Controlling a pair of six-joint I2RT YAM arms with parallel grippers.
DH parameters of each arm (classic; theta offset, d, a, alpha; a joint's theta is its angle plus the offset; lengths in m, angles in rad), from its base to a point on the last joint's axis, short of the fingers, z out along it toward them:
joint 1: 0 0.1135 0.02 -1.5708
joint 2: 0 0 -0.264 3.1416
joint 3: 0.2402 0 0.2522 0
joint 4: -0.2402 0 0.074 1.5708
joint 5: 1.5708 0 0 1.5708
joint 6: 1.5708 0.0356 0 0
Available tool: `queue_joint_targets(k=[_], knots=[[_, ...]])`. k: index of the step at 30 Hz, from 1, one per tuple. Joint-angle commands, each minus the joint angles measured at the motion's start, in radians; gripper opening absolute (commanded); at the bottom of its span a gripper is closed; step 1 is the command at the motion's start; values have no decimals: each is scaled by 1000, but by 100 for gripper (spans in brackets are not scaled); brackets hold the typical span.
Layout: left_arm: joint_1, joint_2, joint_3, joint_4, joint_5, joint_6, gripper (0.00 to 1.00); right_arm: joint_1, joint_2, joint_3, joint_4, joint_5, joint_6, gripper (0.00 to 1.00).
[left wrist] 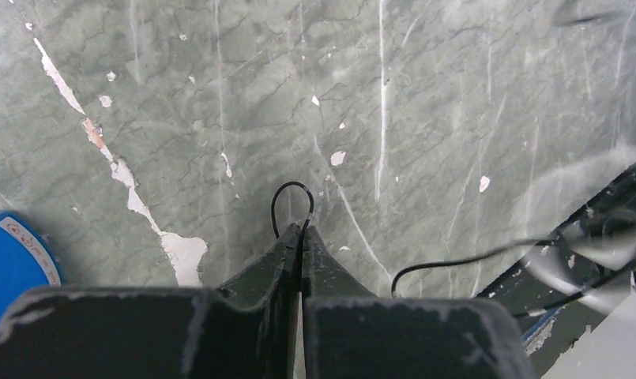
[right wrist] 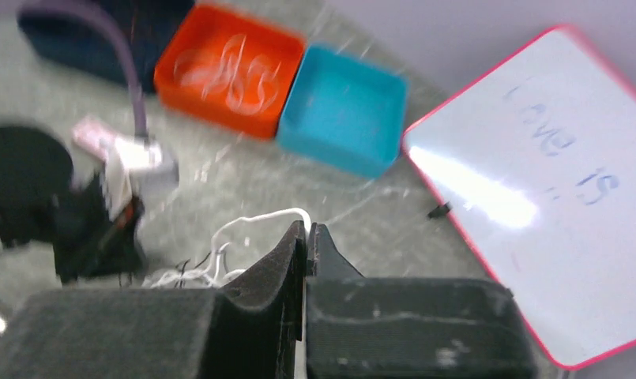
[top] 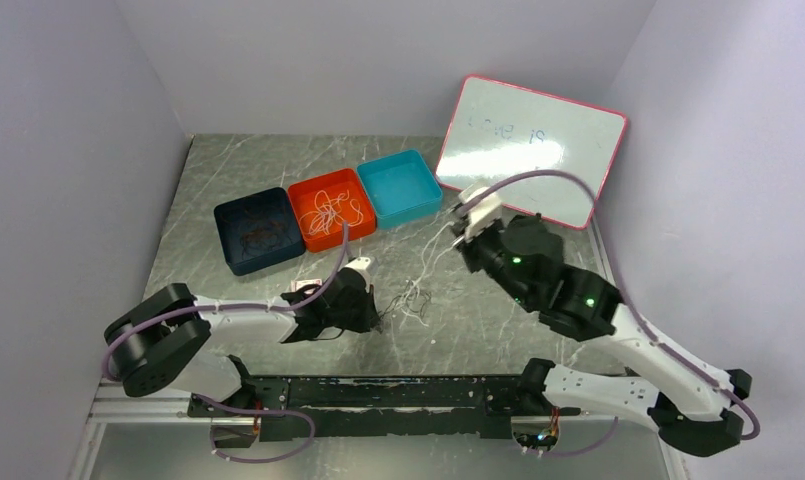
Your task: Untangle the cables
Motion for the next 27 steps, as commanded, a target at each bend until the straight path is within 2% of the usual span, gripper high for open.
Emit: queue_joint_targets(k=[1, 12, 27], knots=[[6, 37, -12, 3, -30, -14, 7, 3, -63, 124, 131, 186, 6, 0], [5, 124, -9, 40, -12, -29, 7, 3, -128, 272, 458, 254, -133, 0], [5, 197, -13, 68, -9, -37, 7, 3, -145, 370, 740, 387, -432, 0]])
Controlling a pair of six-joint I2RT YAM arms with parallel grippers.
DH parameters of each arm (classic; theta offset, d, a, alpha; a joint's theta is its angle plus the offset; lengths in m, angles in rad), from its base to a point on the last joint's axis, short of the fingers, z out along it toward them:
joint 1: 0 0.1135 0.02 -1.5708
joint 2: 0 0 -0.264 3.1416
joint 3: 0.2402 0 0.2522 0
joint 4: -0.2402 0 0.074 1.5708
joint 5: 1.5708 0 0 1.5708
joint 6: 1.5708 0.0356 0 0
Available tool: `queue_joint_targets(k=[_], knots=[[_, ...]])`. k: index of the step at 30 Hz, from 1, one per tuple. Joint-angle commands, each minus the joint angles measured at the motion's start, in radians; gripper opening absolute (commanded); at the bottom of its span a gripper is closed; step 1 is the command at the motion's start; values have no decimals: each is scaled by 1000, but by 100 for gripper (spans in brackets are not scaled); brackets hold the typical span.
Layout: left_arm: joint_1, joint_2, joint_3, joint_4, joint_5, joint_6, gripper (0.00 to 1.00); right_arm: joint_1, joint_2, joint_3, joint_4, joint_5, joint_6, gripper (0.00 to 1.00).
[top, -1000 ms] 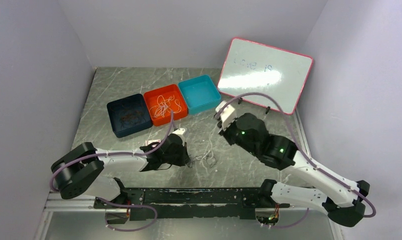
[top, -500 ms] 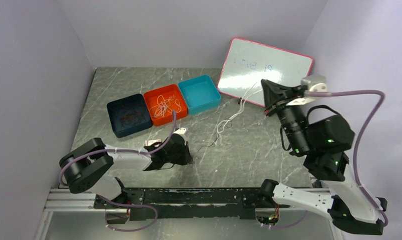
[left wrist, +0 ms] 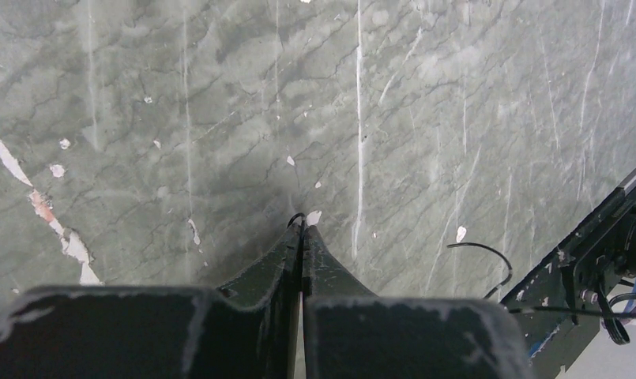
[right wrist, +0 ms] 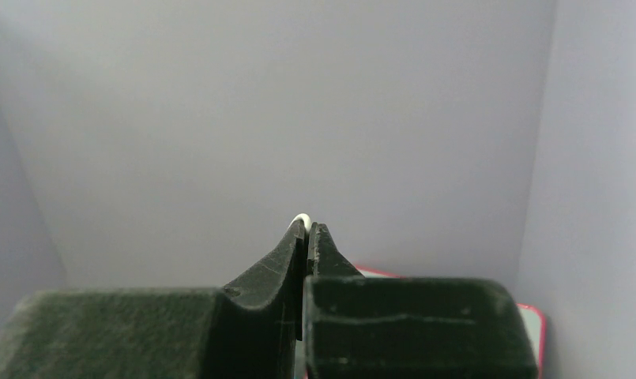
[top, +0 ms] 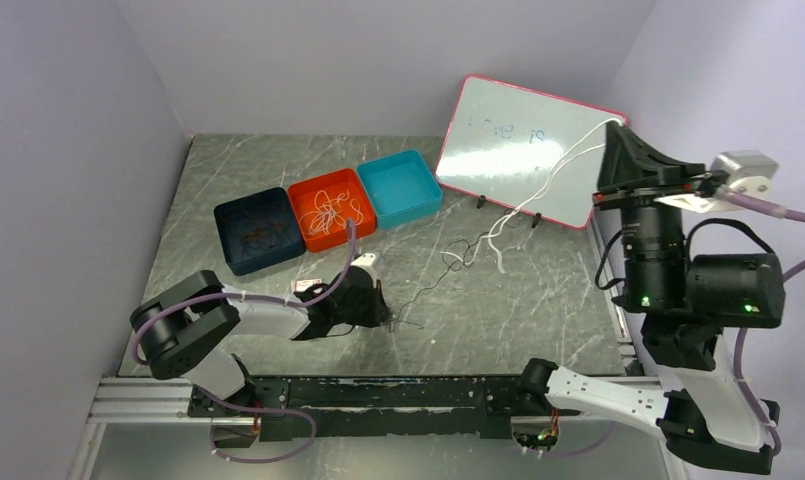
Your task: Untangle the cables
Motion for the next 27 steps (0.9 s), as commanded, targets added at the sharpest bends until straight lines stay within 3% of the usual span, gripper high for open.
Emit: queue_joint_targets(k=[1, 6, 15, 22, 27], knots=[[5, 58, -27, -113, -5, 10, 7, 3, -19, 37, 171, 65, -143, 0], [5, 66, -37, -105, -8, 2, 7, 4, -19, 88, 261, 72, -222, 0], [3, 94, -41, -103, -12, -5, 7, 7, 34, 300, 265, 60, -381, 0], [2, 120, -28, -91, 0, -7, 7, 31, 57, 420, 189, 62, -380, 0], [-21, 104, 19, -103, 15, 35, 7, 57, 38, 368, 99, 88, -296, 0]])
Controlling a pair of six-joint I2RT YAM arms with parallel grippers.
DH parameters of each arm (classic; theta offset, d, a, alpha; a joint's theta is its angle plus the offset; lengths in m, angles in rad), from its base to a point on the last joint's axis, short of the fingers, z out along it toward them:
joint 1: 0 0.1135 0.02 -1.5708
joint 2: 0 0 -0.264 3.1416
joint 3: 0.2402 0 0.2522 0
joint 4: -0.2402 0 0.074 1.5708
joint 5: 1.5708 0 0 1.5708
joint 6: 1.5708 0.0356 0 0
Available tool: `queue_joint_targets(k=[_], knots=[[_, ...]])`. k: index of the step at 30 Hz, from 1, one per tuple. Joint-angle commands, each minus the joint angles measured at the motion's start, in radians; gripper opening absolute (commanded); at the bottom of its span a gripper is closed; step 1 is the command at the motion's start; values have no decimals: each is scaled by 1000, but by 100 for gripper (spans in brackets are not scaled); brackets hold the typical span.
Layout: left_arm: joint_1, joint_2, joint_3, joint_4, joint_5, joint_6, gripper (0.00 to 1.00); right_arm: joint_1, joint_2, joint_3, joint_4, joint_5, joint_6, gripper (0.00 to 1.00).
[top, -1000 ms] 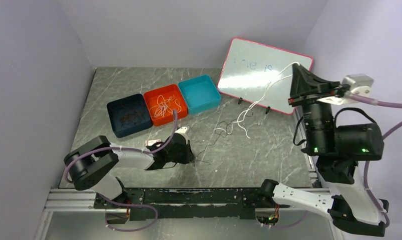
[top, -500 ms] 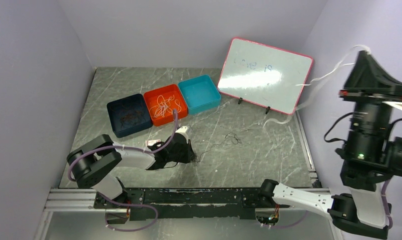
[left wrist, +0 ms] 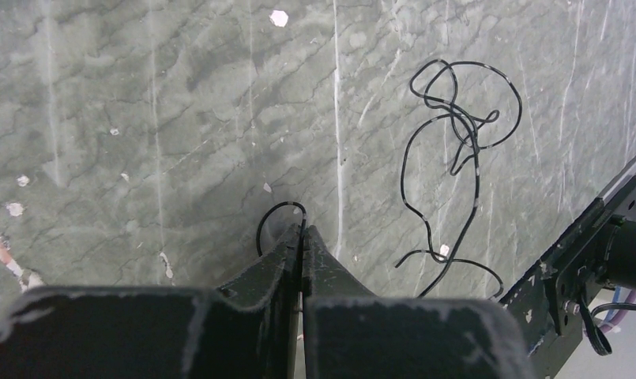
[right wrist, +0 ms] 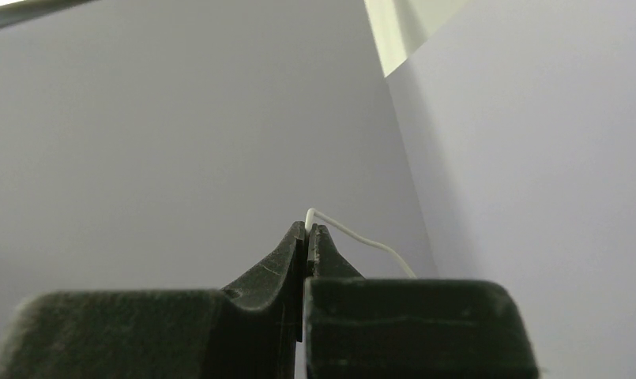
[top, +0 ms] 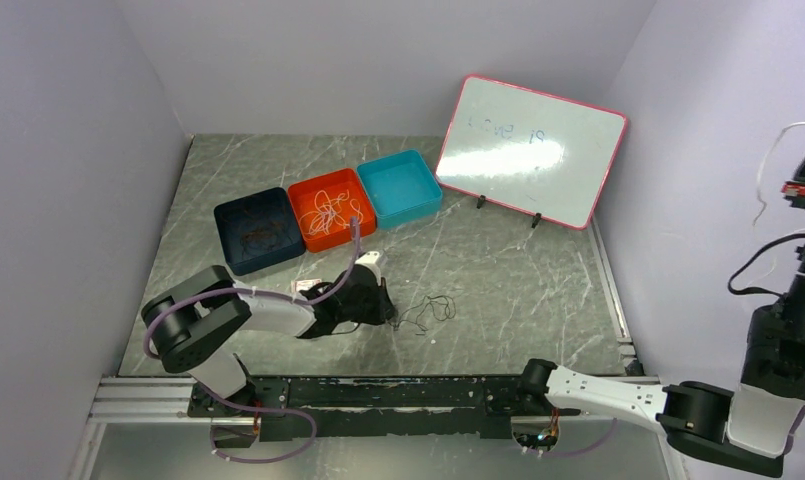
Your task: Untangle the cables
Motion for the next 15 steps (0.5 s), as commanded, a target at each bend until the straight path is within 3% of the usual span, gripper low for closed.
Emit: queue_joint_targets(k=[1, 5, 10, 15], knots=[[-31, 35, 25, -202, -5, 76, 8, 25, -5, -74, -119, 32, 69, 0], [-65, -32, 115, -296, -47, 126, 25, 32, -32, -176, -194, 47, 192, 0], [-66, -180, 171, -394, -120, 142, 48, 33, -34, -240, -411, 52, 439, 0], [-66, -312, 195, -485, -187, 143, 58, 33, -32, -301, -619, 16, 690, 0]])
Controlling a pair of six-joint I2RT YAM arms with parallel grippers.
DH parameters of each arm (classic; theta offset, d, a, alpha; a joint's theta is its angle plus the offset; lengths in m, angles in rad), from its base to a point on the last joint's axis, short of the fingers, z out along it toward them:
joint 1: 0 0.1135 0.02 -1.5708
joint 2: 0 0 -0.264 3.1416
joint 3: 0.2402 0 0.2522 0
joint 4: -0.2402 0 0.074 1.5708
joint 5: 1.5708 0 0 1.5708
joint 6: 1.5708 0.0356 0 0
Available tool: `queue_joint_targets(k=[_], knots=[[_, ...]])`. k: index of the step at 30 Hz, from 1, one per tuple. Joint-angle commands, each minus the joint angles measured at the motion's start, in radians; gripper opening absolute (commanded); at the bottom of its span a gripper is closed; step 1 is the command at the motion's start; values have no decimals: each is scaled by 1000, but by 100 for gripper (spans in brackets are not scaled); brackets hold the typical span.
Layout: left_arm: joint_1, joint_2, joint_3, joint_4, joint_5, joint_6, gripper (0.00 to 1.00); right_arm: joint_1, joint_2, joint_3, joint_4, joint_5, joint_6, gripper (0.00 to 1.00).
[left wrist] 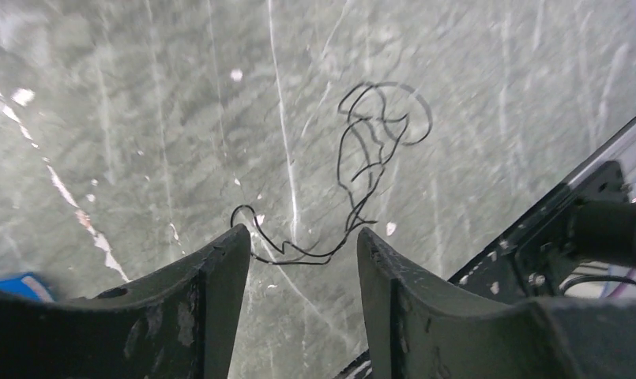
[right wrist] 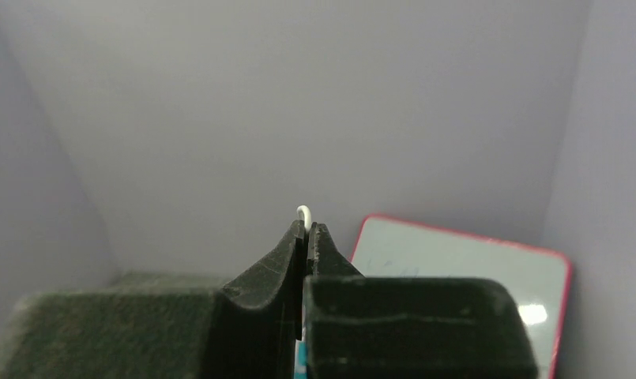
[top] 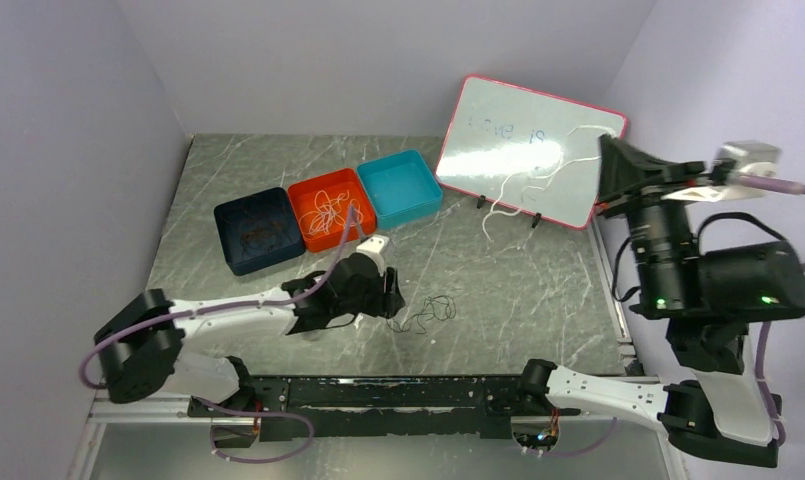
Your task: Untangle the cables
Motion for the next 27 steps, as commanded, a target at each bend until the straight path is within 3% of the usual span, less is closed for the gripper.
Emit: queue_joint_targets(k=[1, 5, 9, 11, 20, 27], knots=[[-1, -118, 38, -125, -100, 22, 59, 7, -10, -43, -237, -32, 293, 0], [-1, -226, 35, -183, -149, 19, 64, 7, 23, -73, -342, -107, 424, 0], [-1, -328, 45, -211, -158, 49, 80, 7, 73, -86, -400, -201, 489, 0], [-1, -379, 57, -212, -147, 82, 83, 7, 91, -96, -409, -232, 515, 0], [-1, -627, 126, -52, -38, 356, 87, 7, 147, -140, -366, -354, 579, 0], [-1, -589, 232, 14, 66, 465, 87, 7, 191, -147, -310, -460, 606, 0]])
